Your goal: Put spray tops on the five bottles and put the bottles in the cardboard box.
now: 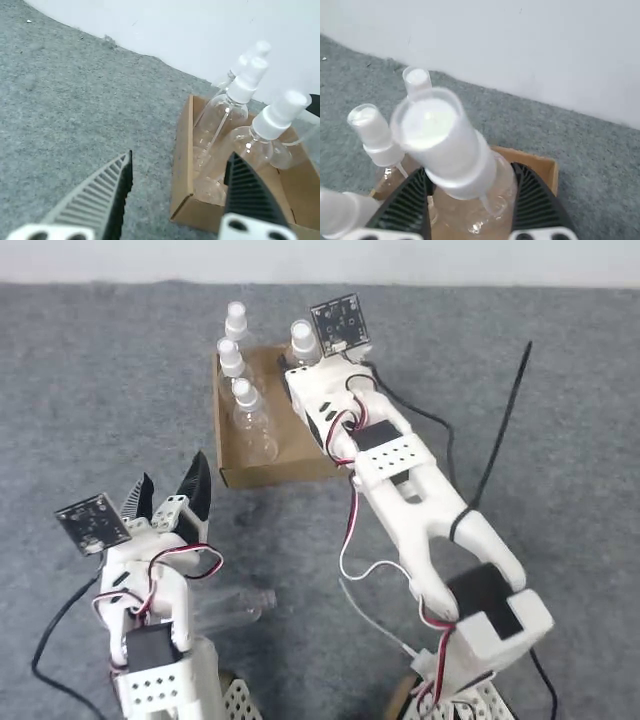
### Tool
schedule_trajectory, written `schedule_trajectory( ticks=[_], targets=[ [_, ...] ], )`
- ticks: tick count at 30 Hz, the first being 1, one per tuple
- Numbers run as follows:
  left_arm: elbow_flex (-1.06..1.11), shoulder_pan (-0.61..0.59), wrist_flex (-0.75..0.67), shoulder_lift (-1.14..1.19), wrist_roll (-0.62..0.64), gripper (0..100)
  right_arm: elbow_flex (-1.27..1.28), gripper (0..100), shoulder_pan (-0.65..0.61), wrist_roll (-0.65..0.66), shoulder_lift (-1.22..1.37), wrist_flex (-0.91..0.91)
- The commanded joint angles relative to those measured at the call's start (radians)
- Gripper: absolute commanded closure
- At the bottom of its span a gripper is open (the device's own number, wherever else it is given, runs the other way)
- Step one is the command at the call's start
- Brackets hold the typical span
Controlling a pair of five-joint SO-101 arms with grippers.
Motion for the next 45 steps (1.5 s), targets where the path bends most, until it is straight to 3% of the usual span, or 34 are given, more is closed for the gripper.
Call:
schedule_trajectory(
  ticks=[1,14,24,45],
  targets=[
    [-0.007,-0.005,-0.034,0.008,-0.008,72,-0.078,98.3,0.012,0.011,0.002,-0.070],
    [-0.007,-0.005,-0.034,0.008,-0.008,72,-0.331,98.2,0.064,0.009,0.240,-0.070],
    [-0.005,-0.005,-0.034,0.008,-0.008,72,-0.537,98.2,0.064,0.008,0.389,0.105],
    [-0.001,-0.005,-0.034,0.008,-0.008,72,-0.572,97.6,0.071,0.012,0.553,0.102]
  ],
)
